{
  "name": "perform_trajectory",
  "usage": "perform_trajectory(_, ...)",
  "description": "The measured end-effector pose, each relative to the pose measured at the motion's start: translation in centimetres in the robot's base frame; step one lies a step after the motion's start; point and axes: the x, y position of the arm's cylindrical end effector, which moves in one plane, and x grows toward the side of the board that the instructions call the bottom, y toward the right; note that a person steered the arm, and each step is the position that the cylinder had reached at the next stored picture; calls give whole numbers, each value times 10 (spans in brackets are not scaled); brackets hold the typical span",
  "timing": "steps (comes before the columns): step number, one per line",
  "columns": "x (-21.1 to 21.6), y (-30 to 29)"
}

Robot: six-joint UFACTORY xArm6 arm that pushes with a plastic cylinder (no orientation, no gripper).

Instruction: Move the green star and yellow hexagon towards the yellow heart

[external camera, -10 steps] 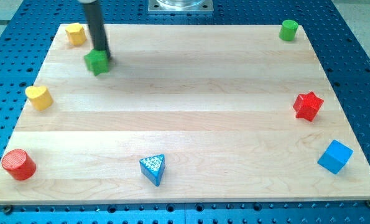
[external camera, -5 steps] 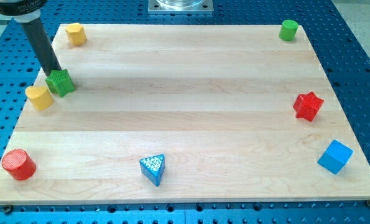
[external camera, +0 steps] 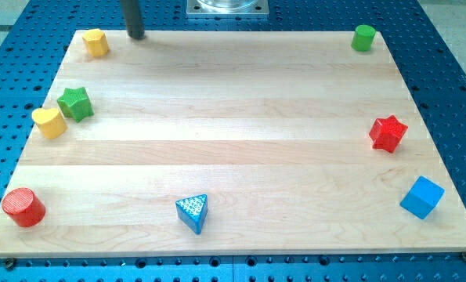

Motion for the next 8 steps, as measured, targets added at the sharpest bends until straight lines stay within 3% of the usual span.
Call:
perform_trajectory(1,32,-6)
perform_trajectory(2,13,23)
perform_trajectory(3,-1,14)
perform_trajectory(5,7,-53)
perform_trajectory(7,67,-52)
perform_trajectory(8,60,-47)
